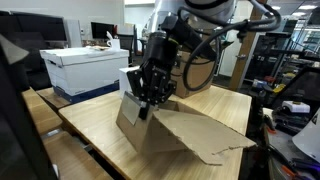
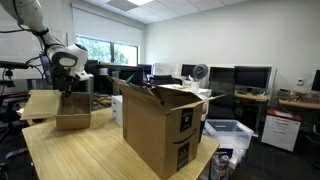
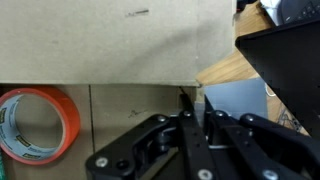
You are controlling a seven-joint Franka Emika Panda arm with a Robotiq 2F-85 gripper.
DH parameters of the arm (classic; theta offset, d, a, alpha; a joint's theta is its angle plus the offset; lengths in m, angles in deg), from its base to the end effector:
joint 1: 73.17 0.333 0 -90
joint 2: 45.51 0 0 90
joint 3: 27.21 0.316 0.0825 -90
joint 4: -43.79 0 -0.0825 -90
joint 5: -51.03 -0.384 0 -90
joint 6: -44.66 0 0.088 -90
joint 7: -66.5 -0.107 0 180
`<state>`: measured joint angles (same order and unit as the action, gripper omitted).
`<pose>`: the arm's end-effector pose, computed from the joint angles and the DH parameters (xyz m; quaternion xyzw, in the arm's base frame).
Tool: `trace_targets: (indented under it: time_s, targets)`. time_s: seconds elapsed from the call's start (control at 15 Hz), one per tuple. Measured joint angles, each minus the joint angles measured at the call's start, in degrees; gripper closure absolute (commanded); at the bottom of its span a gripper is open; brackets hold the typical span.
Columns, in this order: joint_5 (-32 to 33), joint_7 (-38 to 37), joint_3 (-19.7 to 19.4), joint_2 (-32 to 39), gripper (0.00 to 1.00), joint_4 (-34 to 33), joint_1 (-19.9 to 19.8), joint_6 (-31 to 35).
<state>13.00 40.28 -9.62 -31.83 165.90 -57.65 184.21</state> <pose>0.4844 0.3141 0.3086 -0.9483 0.1880 0.1010 0.2350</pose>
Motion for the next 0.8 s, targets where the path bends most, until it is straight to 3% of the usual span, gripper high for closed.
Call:
trace_targets:
  time_s: [0.8]
  targets:
    - [-27.6, 23.0, -2.5, -6.2, 0.94, 3.4, -3.0, -2.2]
